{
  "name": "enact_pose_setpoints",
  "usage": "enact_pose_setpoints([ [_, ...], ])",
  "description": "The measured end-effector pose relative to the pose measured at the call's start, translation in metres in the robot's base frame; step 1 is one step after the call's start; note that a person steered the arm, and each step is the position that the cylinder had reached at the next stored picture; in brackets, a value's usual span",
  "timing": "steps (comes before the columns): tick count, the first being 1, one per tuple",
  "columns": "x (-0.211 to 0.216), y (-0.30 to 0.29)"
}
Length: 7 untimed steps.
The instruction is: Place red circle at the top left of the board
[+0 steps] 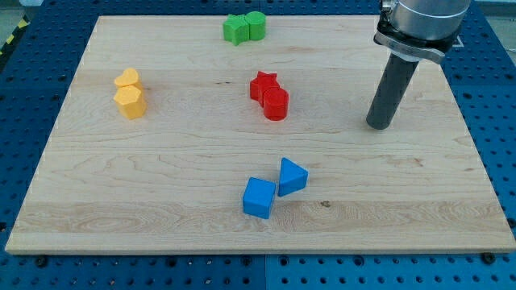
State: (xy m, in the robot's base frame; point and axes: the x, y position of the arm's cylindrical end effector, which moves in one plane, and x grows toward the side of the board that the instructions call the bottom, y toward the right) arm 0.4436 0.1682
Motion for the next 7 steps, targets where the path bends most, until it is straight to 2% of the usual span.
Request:
enact_pose_setpoints([
  [2, -0.002, -0.007],
  [5, -0.005, -0.051],
  [7, -0.023, -0.100],
])
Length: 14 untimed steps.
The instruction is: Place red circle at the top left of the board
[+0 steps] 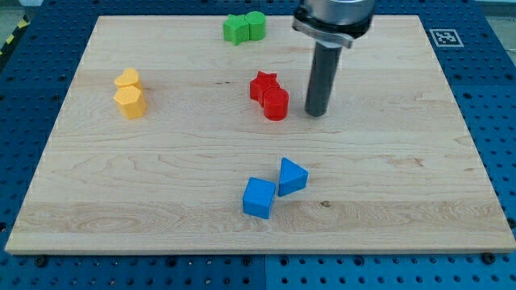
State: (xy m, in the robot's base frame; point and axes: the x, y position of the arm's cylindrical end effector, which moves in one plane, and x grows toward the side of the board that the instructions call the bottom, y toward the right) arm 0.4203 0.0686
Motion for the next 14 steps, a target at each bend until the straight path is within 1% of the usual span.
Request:
enact_pose_setpoints([
  [2, 0.000, -0.062],
  [3, 0.000, -0.074],
  [6, -0.004, -0.079],
  [7, 0.012, -0.058],
  [8, 0.034, -0.058],
  [9, 0.028, -0.068],
  [10, 0.005, -0.093],
  [12, -0.008, -0.151],
  [13, -0.015, -0.164],
  [14, -0.026, -0.164],
])
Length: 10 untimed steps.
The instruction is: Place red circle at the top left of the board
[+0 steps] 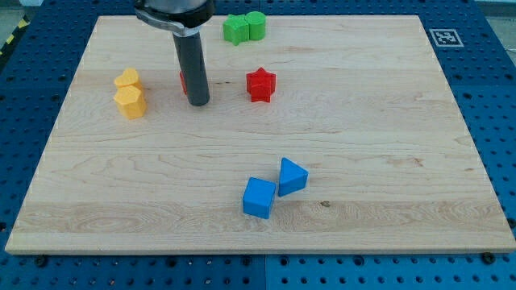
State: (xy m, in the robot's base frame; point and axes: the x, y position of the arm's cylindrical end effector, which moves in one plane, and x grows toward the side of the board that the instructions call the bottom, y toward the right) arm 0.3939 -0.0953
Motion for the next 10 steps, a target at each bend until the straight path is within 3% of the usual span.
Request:
enact_pose_setpoints([
  [2, -0.039, -0.005],
  [6, -0.127, -0.072],
  [10, -0.150, -0.095],
])
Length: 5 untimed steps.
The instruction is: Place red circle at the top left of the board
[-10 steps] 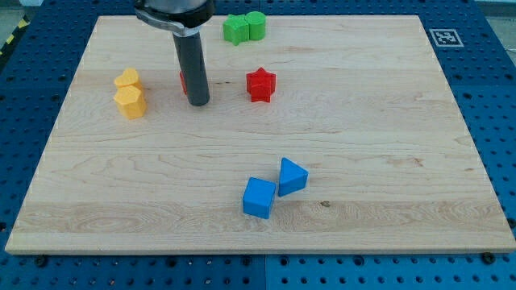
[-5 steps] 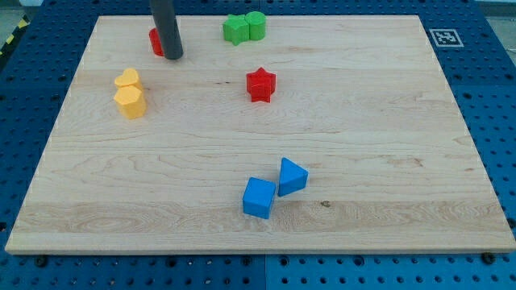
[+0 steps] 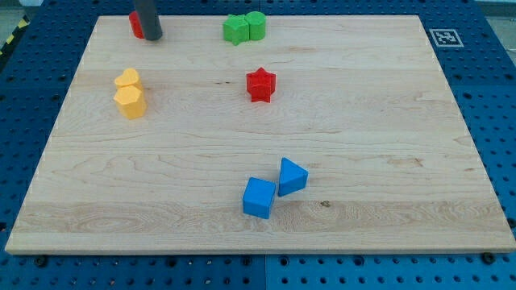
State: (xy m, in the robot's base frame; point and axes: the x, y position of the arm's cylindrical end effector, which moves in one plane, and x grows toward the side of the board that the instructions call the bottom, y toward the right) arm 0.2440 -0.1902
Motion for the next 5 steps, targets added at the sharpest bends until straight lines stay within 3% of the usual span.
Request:
enact_pose_setpoints([
  [3, 0.035, 0.038],
  [5, 0.025, 0.048],
])
